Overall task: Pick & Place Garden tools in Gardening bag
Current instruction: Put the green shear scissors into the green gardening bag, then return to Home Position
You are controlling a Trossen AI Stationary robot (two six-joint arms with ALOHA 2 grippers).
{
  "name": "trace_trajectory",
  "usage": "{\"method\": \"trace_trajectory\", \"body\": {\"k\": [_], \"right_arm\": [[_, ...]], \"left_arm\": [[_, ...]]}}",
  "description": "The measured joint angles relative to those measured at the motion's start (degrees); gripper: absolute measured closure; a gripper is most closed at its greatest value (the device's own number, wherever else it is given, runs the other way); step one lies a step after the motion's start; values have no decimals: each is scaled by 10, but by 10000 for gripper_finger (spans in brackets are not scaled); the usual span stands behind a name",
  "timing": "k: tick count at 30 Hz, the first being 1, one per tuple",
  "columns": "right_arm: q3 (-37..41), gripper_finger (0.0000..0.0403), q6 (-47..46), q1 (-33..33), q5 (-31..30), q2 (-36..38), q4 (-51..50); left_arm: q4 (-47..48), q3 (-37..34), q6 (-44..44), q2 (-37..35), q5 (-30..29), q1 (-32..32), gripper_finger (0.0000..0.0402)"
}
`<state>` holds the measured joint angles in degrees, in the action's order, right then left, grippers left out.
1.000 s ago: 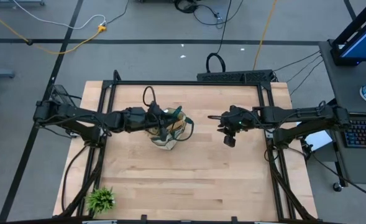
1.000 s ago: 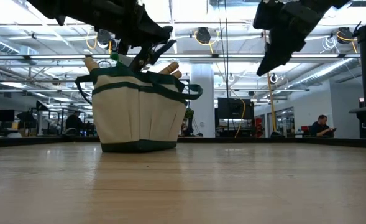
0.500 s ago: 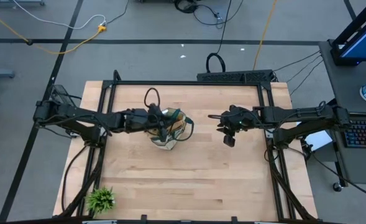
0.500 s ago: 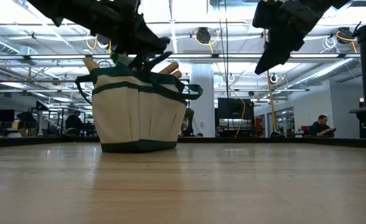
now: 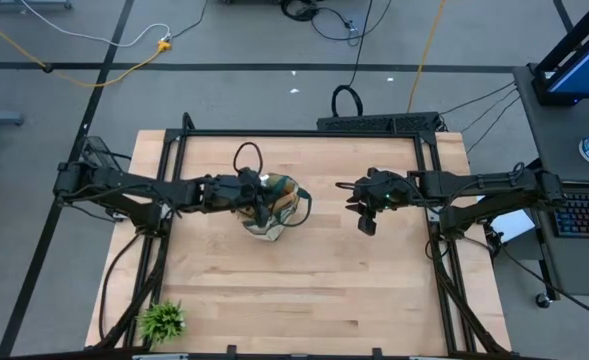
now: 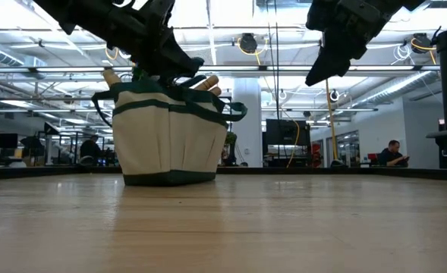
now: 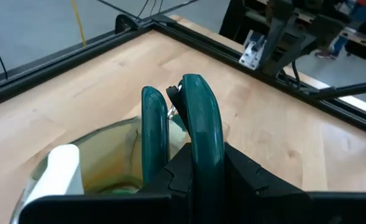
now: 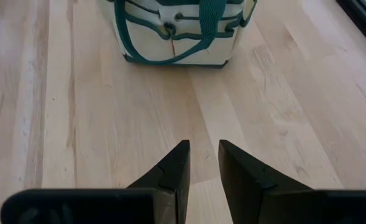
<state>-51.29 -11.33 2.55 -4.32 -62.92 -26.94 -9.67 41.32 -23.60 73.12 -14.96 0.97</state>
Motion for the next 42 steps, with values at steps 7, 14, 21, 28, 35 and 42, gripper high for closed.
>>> {"method": "trace_trajectory", "body": {"k": [7, 14, 21, 28, 35, 42], "right_arm": [[0, 326, 0, 0, 0, 0, 1], [0, 326, 0, 0, 0, 0, 3], [0, 326, 0, 0, -1, 0, 4], [-1, 326, 0, 0, -1, 0, 4], [-1, 326, 0, 0, -1, 0, 5], [-1, 326, 0, 0, -1, 0, 6]], "left_arm": [[21, 0, -27, 0, 4, 13, 351], [21, 0, -29, 0, 5, 13, 299], [8, 0, -25, 0, 4, 13, 294], [-32, 0, 0, -14, -2, 13, 308], [-26, 0, 13, -51, -8, 13, 309], [-26, 0, 25, -98, 0, 13, 309]]}}
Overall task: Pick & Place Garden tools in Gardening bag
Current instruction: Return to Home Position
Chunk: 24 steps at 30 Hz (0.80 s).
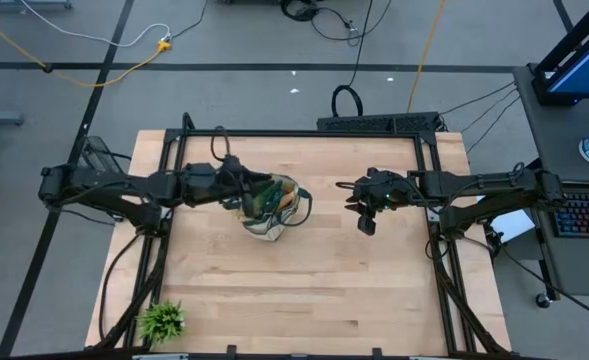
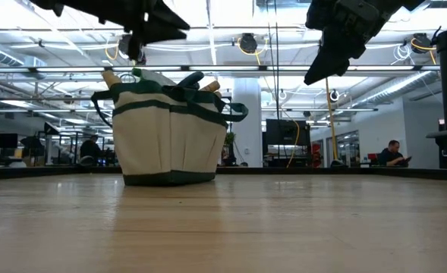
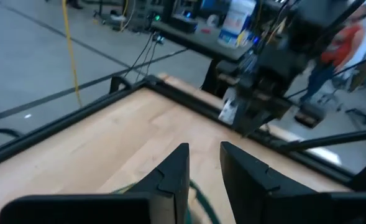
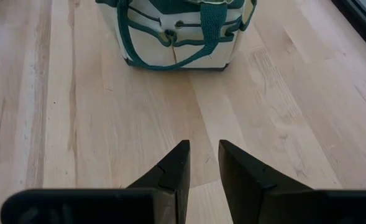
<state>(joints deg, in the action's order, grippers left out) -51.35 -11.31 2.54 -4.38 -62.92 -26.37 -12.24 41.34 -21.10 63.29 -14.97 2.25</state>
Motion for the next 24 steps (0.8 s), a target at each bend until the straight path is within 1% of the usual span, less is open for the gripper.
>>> {"method": "trace_trajectory", "body": {"k": [3, 9, 12, 14, 16, 19, 22, 24], "right_arm": [[0, 326, 1, 0, 0, 0, 0], [0, 326, 19, 0, 0, 0, 0], [0, 326, 20, 0, 0, 0, 0], [0, 329, 24, 0, 0, 0, 0], [0, 338, 31, 0, 0, 3, 0], [0, 365, 35, 1, 1, 14, -1], [0, 395, 35, 5, 2, 31, -1], [0, 397, 38, 8, 2, 45, 0]], "left_arm": [[1, 0, 0, -29, 18, -1, 309], [15, 0, 24, -94, 84, -1, 309], [70, 0, 38, -132, 116, -1, 309], [117, 0, 41, -155, 124, -1, 309], [162, 0, 44, -175, 124, -1, 309], [216, 0, 57, -201, 124, -1, 309], [243, 0, 60, -217, 124, -1, 309], [252, 0, 60, -224, 124, -1, 309]]}}
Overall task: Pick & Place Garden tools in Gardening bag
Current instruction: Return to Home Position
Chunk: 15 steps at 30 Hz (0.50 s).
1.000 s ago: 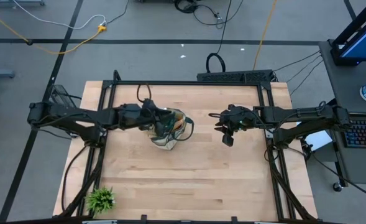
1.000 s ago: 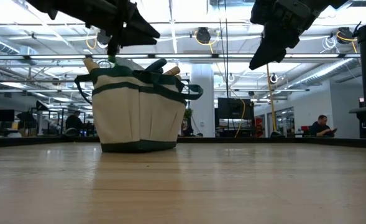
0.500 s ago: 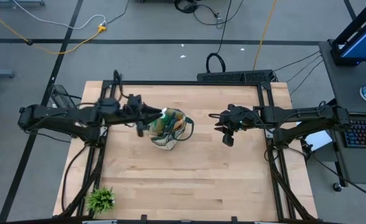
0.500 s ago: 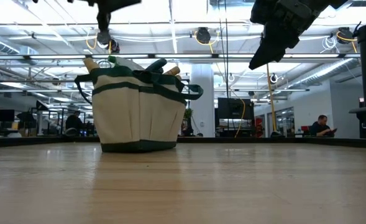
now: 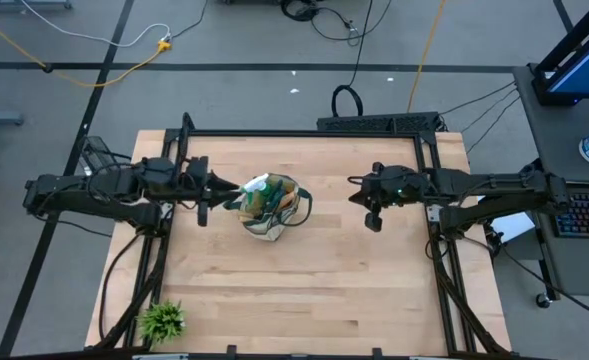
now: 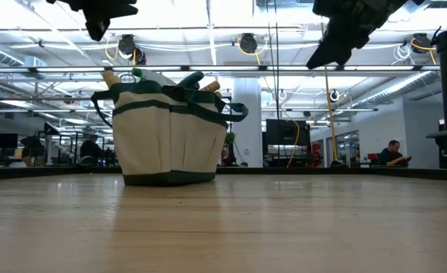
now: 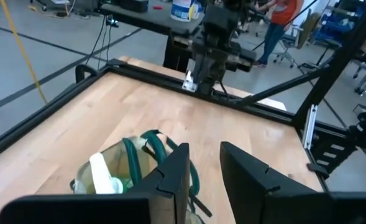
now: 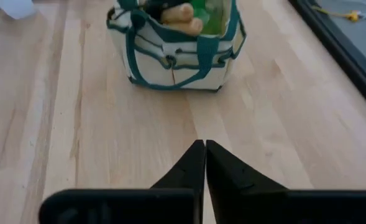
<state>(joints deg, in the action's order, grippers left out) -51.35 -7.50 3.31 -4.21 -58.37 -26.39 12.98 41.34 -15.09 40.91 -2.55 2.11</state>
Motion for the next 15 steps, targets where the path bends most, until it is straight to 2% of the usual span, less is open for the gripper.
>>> {"method": "trace_trajectory", "body": {"k": [7, 12, 15], "right_arm": [[0, 401, 6, 1, -1, 50, -9], [0, 391, 7, 1, -2, 77, -34], [0, 389, 7, 1, -2, 87, -50]], "left_arm": [[8, 0, -37, -3, 2, 0, 309], [37, 0, 26, -2, 55, 0, 309], [56, 0, 30, -6, 56, 3, 309]]}}
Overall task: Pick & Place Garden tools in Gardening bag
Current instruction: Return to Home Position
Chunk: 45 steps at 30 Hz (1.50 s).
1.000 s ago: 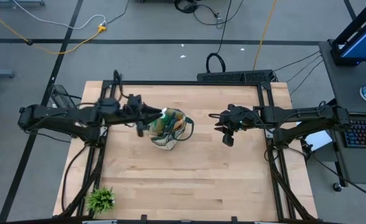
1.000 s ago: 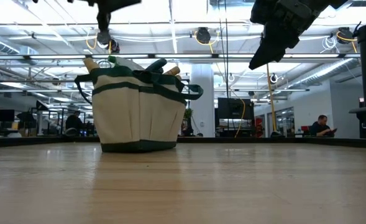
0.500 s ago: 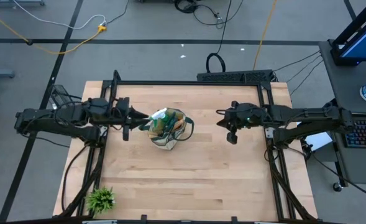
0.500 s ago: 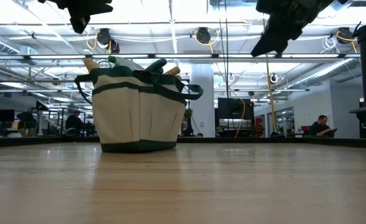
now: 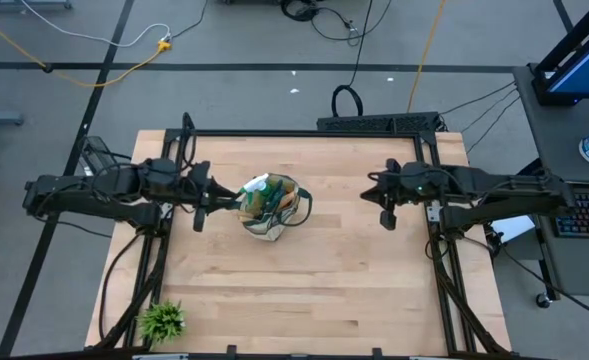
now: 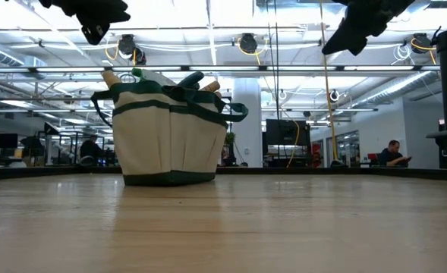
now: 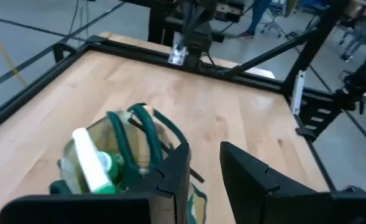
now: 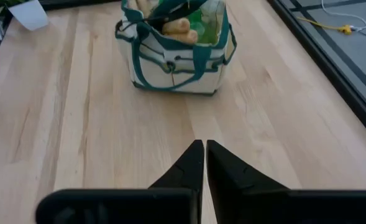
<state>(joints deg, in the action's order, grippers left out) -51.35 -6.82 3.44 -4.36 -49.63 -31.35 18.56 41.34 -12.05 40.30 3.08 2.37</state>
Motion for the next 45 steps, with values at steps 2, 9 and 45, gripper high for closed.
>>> {"method": "trace_trajectory", "body": {"k": [2, 9, 45], "right_arm": [[0, 390, 0, -1, 0, 5, -12], [0, 390, -49, 1, 0, 9, -45], [1, 399, -45, 3, 76, 152, -31]], "left_arm": [[2, 0, 3, -6, -1, 0, 309], [13, -4, 33, -55, 1, -1, 309], [-166, -383, 24, -401, 41, -2, 309]]}}
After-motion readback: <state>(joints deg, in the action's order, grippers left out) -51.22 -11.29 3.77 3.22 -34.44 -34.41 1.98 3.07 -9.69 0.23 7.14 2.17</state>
